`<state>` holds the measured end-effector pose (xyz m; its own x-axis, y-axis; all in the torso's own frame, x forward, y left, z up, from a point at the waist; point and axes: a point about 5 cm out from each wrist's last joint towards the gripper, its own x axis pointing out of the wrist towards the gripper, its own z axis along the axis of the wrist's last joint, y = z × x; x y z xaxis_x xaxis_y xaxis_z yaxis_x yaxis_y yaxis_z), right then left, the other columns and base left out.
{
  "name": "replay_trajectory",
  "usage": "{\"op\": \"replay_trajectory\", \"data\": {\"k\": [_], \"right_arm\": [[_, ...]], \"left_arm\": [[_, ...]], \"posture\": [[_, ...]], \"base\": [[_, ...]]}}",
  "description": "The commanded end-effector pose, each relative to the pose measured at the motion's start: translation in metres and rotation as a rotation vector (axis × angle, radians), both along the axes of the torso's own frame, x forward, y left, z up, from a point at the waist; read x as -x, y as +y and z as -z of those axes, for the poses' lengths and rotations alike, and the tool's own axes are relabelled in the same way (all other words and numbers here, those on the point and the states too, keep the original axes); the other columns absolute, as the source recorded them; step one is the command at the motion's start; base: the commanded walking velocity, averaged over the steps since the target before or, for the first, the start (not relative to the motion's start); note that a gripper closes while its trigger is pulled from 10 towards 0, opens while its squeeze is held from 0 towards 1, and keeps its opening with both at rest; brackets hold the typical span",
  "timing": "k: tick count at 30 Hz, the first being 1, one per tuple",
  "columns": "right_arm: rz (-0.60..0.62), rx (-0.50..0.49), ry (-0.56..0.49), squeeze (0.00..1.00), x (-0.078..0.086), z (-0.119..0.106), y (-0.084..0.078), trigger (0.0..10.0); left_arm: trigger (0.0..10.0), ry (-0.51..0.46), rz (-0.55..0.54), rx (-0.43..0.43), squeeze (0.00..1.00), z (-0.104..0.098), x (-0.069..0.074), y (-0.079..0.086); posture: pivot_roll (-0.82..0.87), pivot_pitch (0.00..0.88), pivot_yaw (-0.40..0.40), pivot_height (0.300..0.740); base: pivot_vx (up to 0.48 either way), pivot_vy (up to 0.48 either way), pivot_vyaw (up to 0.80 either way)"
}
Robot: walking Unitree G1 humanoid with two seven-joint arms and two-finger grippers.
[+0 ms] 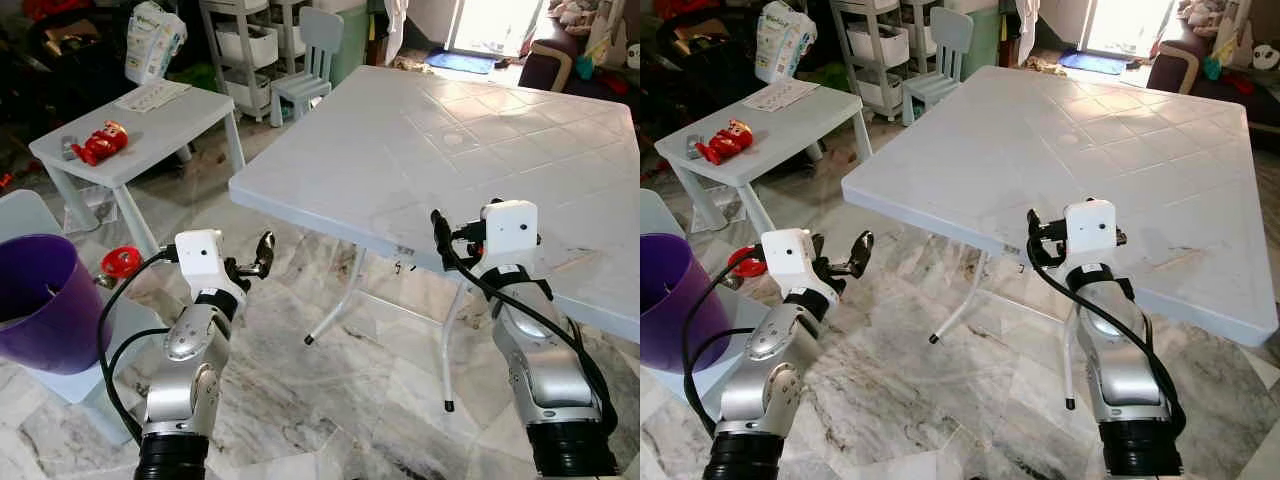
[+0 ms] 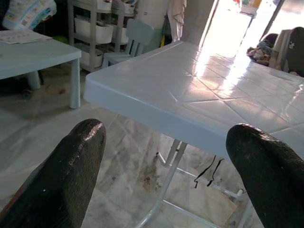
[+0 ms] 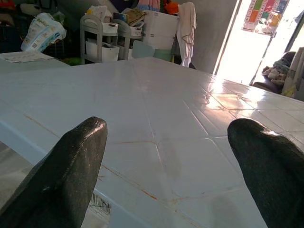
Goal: Picking trash to rubbish bin
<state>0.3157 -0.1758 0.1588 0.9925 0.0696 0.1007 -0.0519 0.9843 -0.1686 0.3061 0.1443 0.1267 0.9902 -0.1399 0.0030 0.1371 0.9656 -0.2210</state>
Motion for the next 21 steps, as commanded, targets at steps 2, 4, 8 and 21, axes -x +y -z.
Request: {"op": "replay_trajectory", "data": {"k": [2,4,8,21], "right_arm": [[0.007,-0.006,-0.002,0.00,-0.0004,-0.0021,-0.0019,10.0],[0.008,-0.006,0.000,0.00,-0.0003,-0.0020,-0.0019,10.0],[0.009,-0.003,0.000,0.00,-0.0001,-0.0021,-0.0022,10.0],[0.011,0.006,-0.002,0.00,0.0005,-0.0019,-0.0029,10.0]], "left_arm": [[10.0,0.006,-0.002,-0.004,0.00,-0.0010,-0.0026,0.0009],[10.0,0.009,-0.003,-0.006,0.00,-0.0005,-0.0026,0.0013],[10.0,0.014,-0.004,-0.006,0.00,0.0004,-0.0024,0.0017],[10.0,0.019,-0.007,0.000,0.00,0.0011,-0.0022,0.0019]], "posture": [[-0.05,0.021,0.013,0.740],[-0.05,0.021,0.012,0.740],[-0.05,0.022,0.012,0.740],[-0.05,0.023,0.013,0.740]], "base": [[0.000,0.000,-0.80],[0.000,0.000,-0.80],[0.000,0.000,-0.80],[0.000,0.000,-0.80]]}}
